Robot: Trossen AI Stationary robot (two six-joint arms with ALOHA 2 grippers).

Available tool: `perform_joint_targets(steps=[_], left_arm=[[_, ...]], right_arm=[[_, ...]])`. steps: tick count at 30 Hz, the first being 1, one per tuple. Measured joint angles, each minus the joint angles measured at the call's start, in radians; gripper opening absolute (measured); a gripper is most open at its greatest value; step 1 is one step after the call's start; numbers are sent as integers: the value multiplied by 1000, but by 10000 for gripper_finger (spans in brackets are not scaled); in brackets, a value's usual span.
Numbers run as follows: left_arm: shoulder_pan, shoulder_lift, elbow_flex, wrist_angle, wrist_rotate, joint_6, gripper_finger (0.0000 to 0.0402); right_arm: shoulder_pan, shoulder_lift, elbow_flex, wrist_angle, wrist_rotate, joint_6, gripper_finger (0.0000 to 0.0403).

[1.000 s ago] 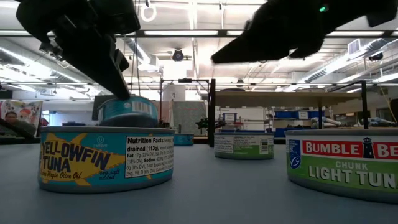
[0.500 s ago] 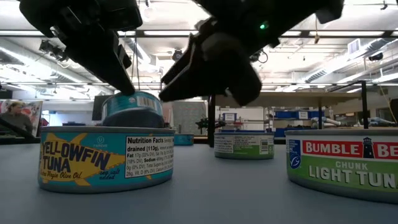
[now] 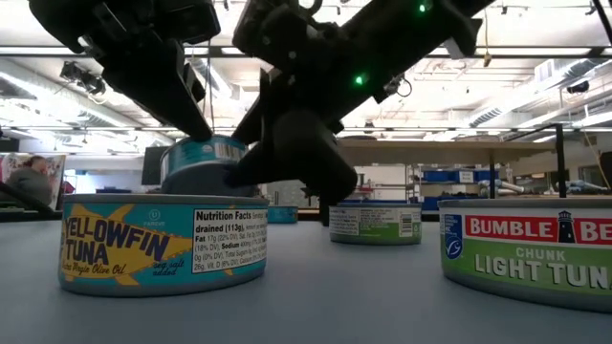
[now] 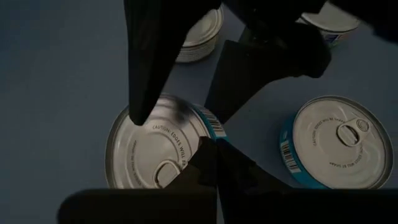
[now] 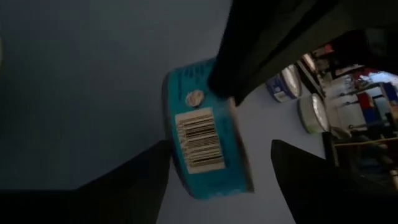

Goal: Stack canned seafood by type on shelf
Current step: Put the center left light blue tuna can on the shelf

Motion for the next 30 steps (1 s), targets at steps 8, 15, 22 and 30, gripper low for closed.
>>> perform_joint_targets(steps=[8, 15, 22, 30], left_arm=[[1, 0, 0, 39, -1, 3, 0], [8, 0, -1, 92, -5, 51, 6], [0, -1, -1, 109, -5, 82, 42], [-10, -40, -1, 122, -61, 110, 118]], right_arm=[[-13, 1, 0, -2, -38, 5, 222], [1, 1, -2, -8, -32, -45, 141], [28, 1, -2, -6, 44, -46, 141], [40, -10, -2, -54, 78, -36, 141]])
